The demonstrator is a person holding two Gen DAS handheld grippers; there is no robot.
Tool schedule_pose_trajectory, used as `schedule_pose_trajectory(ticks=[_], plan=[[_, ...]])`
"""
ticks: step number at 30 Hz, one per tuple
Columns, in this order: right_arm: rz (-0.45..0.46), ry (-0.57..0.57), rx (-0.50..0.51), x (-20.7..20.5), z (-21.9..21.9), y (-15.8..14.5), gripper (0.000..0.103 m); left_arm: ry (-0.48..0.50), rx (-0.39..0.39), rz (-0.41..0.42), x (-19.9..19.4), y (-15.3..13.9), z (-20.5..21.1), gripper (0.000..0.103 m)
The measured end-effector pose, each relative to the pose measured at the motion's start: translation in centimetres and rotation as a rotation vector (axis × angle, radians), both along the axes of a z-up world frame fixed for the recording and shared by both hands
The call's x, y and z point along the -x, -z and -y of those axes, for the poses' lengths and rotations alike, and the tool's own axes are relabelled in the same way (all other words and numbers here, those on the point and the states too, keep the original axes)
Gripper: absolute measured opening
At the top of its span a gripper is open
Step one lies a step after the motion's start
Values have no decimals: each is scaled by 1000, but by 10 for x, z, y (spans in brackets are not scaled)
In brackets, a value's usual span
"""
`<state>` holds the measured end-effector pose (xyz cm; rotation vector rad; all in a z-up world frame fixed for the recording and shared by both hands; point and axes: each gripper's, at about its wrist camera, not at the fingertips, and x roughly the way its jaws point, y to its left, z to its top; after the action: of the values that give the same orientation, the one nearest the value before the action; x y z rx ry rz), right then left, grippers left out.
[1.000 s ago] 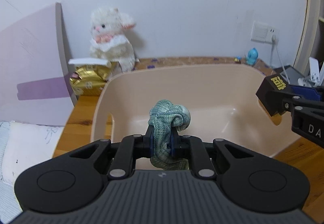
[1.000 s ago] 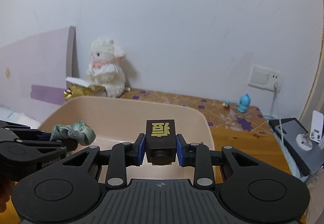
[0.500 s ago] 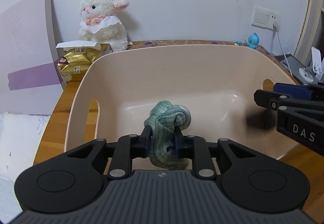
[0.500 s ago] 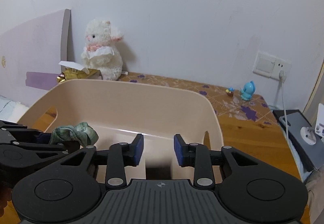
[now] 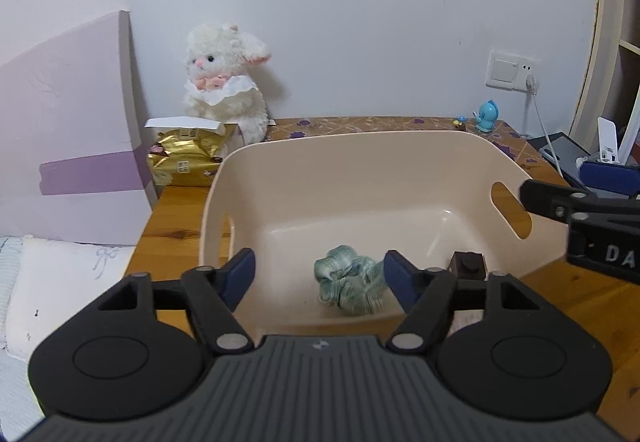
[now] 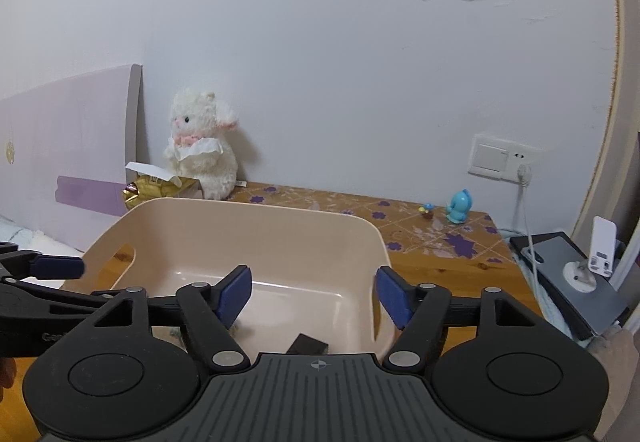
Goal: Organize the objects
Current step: 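Drop the scrunchie into the basket with left tool while right tool drops the black box, then grasp the white card box with left tool while right tool grasps the blue-and-white tea box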
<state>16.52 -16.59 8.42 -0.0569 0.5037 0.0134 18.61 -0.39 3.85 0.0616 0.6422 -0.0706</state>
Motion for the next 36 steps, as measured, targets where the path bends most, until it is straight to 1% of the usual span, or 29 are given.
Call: schedule_pose_trajectory(ticks=[3, 5, 8, 10, 13, 18, 25, 33, 36], plan=[[-7, 6, -3, 14, 3, -1, 76, -5, -5, -3, 13, -2, -6, 74], [-13, 10, -2, 22, 4, 1, 77, -10, -12, -4, 21, -3, -9, 78], [-30, 13, 0, 33, 3, 7, 79, -18, -21, -10, 32, -1, -15, 80], [-39, 17, 2, 38, 3, 12, 81, -25, -24, -21, 39, 2, -19, 80], [-62, 21, 9, 47, 2, 21, 88, -31, -33, -36, 47, 8, -23, 80], [-110, 30, 17, 55, 5, 36, 89, -39, -50, -68, 56, 20, -29, 81], [-198, 29, 22, 56, 8, 63, 90, -50, -50, -143, 57, 46, -37, 81], [-315, 20, 8, 41, 10, 100, 90, -54, -53, -232, 46, 77, -46, 81], [-346, 19, 6, 33, 10, 111, 90, -48, -37, -260, 39, 88, -49, 81]])
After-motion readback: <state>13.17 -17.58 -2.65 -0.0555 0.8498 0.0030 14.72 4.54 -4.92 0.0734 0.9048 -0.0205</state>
